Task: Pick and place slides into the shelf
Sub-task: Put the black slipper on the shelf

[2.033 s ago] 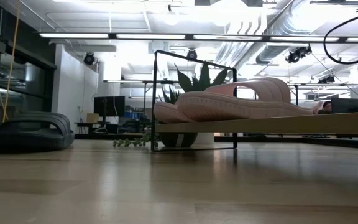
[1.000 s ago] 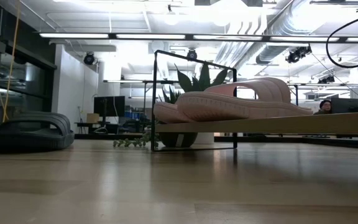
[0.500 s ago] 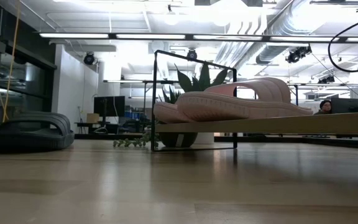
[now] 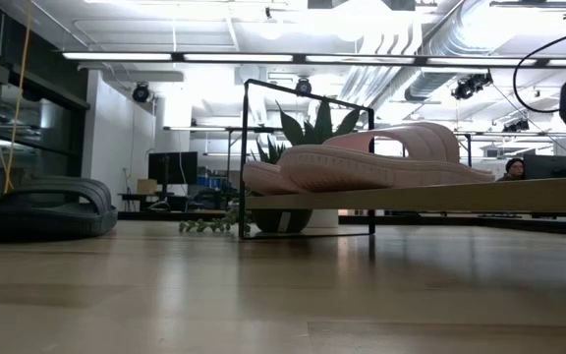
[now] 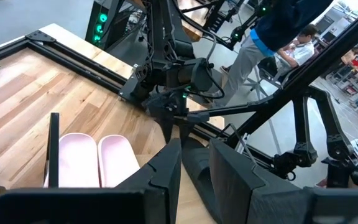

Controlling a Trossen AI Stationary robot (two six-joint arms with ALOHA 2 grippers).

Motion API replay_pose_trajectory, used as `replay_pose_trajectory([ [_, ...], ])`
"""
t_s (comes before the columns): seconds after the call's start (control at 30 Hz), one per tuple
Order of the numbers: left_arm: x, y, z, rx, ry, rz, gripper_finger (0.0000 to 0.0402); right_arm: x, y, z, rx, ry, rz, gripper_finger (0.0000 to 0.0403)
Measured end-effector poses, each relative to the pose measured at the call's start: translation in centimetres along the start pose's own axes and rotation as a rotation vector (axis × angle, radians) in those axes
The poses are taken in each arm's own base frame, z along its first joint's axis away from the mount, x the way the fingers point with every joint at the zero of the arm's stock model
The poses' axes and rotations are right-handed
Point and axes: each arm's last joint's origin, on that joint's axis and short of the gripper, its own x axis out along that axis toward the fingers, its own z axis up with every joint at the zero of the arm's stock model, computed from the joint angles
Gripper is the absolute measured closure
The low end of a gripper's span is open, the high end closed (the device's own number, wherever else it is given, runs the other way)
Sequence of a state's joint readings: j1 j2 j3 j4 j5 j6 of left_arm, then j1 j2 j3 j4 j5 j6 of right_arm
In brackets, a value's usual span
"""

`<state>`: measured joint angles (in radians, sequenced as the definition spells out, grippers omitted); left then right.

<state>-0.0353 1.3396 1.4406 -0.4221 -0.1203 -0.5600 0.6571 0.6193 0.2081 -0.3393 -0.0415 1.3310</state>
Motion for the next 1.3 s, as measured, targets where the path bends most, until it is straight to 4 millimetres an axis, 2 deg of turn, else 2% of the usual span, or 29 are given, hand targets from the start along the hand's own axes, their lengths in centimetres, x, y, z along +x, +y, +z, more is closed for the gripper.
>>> replay_pose_trajectory([
  [0.23,0.0,-0.1,-0.1,0.000,0.027,-0.033,0.0328,-0.5,0.4,0.7,-0.008,-0.219,0.027,0.0195],
  [0.4,-0.9,0.3,-1.1,-0.014,0.186,-0.060,0.0328,-1.5,1.3,1.0,0.005,-0.280,0.166,0.0204],
  [0.57,-2.2,1.4,-2.8,-0.022,0.415,0.020,0.0328,-2.5,2.4,1.3,-0.009,-0.372,0.303,0.0217],
  [0.7,-3.5,2.3,-4.0,-0.021,0.565,0.099,0.0328,-2.9,2.7,1.5,-0.010,-0.422,0.339,0.0227],
  [0.83,-4.9,3.0,-4.3,0.001,0.591,0.226,0.0328,-2.9,2.7,1.5,-0.006,-0.430,0.339,0.0233],
  [1.03,-6.4,4.8,-2.7,0.022,0.500,0.280,0.0328,-3.0,2.7,1.6,0.016,-0.473,0.330,0.0233],
  [1.2,-6.7,7.8,-1.0,0.000,0.482,0.295,0.0328,-3.0,2.7,1.7,0.027,-0.506,0.325,0.0233],
  [1.3,-6.6,9.7,-1.2,-0.039,0.527,0.261,0.0328,-3.0,2.7,1.8,0.029,-0.516,0.322,0.0233],
])
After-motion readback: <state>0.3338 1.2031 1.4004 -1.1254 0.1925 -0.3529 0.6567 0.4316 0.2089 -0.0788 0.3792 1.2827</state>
